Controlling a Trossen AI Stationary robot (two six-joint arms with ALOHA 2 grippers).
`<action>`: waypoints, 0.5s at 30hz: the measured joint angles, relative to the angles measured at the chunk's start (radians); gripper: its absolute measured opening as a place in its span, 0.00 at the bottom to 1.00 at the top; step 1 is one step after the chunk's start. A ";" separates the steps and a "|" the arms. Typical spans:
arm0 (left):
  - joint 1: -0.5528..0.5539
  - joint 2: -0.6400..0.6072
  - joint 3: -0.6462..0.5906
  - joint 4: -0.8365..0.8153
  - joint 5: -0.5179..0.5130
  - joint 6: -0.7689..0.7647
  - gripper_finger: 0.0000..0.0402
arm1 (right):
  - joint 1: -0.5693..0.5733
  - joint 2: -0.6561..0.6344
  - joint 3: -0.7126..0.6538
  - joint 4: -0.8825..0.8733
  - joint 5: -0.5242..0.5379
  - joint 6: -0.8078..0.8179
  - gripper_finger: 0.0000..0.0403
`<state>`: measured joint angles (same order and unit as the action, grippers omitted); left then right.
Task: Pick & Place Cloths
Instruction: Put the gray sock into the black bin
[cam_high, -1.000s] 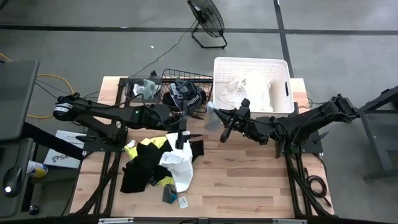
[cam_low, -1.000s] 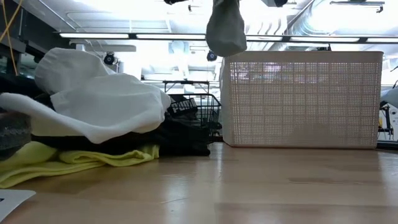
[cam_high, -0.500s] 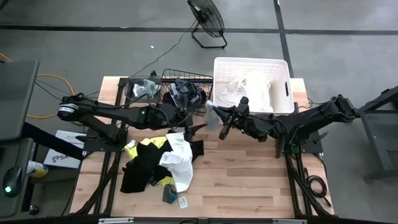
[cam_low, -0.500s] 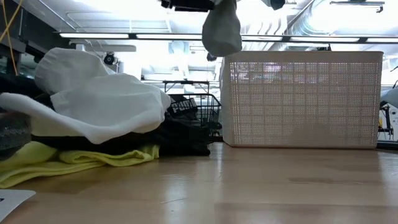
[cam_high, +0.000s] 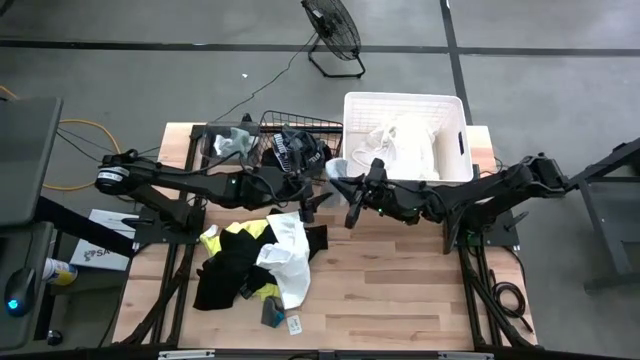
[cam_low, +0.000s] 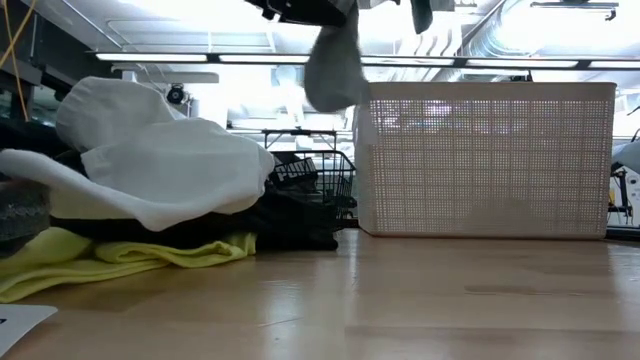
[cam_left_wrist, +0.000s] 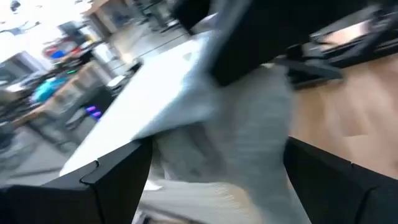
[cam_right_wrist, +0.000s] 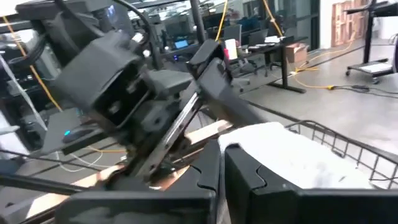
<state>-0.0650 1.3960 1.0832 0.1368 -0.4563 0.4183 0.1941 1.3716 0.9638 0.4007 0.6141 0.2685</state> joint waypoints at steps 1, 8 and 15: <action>0.000 0.000 0.000 0.001 -0.026 0.000 0.87 | 0.004 0.000 0.000 0.000 -0.003 0.000 0.01; 0.000 0.000 0.000 -0.014 -0.012 -0.015 0.87 | 0.022 0.000 0.000 0.017 -0.012 -0.008 0.01; 0.000 0.000 0.000 -0.035 0.059 -0.089 0.76 | 0.022 0.000 0.000 0.022 -0.022 -0.010 0.01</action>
<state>-0.0654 1.3960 1.0828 0.1020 -0.3973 0.3297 0.2161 1.3716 0.9638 0.4229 0.5919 0.2581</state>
